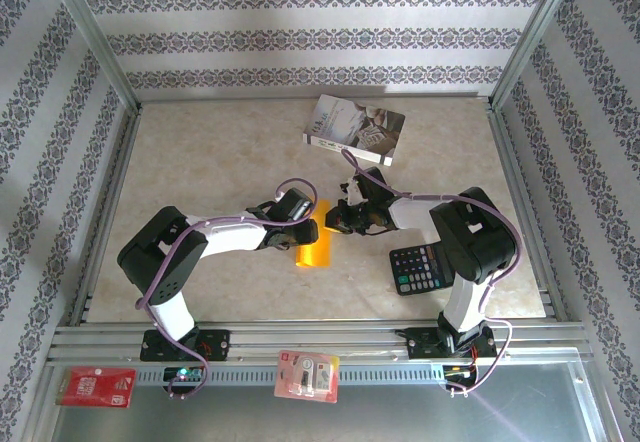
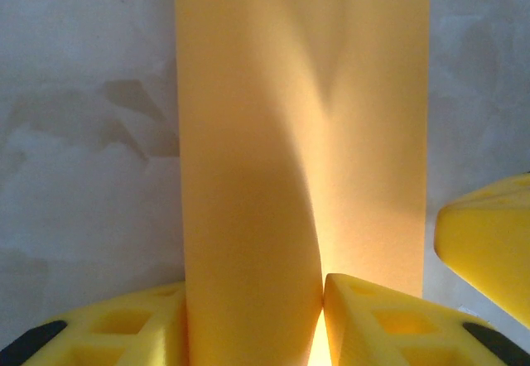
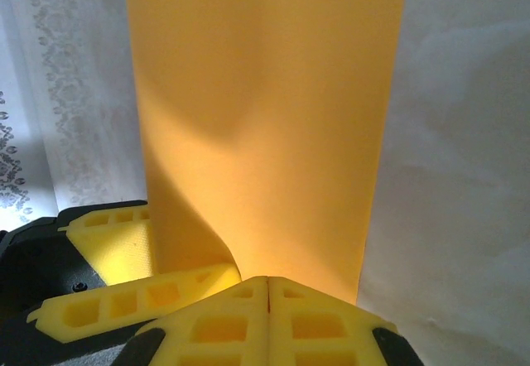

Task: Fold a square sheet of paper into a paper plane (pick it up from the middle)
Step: Hold the square sheet of paper at the center of the table.

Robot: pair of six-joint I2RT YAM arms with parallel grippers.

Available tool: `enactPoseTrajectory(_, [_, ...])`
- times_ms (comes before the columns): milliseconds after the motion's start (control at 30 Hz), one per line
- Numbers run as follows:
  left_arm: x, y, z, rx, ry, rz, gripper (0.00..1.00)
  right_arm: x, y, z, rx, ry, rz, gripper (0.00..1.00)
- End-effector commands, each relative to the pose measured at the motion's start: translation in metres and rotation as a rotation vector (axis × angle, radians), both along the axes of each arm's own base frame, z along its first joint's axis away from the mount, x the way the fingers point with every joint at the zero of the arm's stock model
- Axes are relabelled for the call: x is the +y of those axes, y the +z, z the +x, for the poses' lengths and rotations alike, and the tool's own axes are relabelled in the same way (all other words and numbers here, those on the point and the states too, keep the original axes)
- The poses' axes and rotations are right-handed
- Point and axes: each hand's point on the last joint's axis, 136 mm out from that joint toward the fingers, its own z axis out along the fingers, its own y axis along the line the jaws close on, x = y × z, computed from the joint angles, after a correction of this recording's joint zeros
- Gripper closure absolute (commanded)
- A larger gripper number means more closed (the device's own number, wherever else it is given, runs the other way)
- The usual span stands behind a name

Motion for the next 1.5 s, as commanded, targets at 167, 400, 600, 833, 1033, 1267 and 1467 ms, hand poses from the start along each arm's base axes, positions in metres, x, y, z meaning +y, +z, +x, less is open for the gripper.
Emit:
enactPoseTrajectory(167, [0.041,-0.072,-0.036,0.157,0.022,0.188,0.57,0.001,-0.007,-0.005,0.027,0.006,0.0,1.0])
enactPoseTrajectory(400, [0.04,-0.074,-0.037,0.158,0.021,0.187,0.56,0.0,-0.011,-0.007,0.034,0.005,-0.007,1.0])
enactPoseTrajectory(600, [0.041,-0.074,-0.037,0.159,0.021,0.19,0.56,0.0,-0.012,-0.008,0.042,0.005,-0.008,1.0])
enactPoseTrajectory(833, [0.04,-0.075,-0.037,0.16,0.02,0.19,0.56,0.001,-0.011,-0.01,0.046,0.006,-0.006,1.0])
enactPoseTrajectory(1033, [0.04,-0.074,-0.037,0.157,0.02,0.191,0.56,0.004,-0.013,-0.012,0.052,0.013,-0.011,1.0])
enactPoseTrajectory(1267, [0.041,-0.075,-0.038,0.159,0.021,0.192,0.56,0.004,-0.021,-0.016,0.068,0.015,-0.032,1.0])
enactPoseTrajectory(1467, [0.041,-0.074,-0.038,0.158,0.021,0.192,0.56,-0.004,-0.031,-0.018,0.086,0.006,-0.081,1.0])
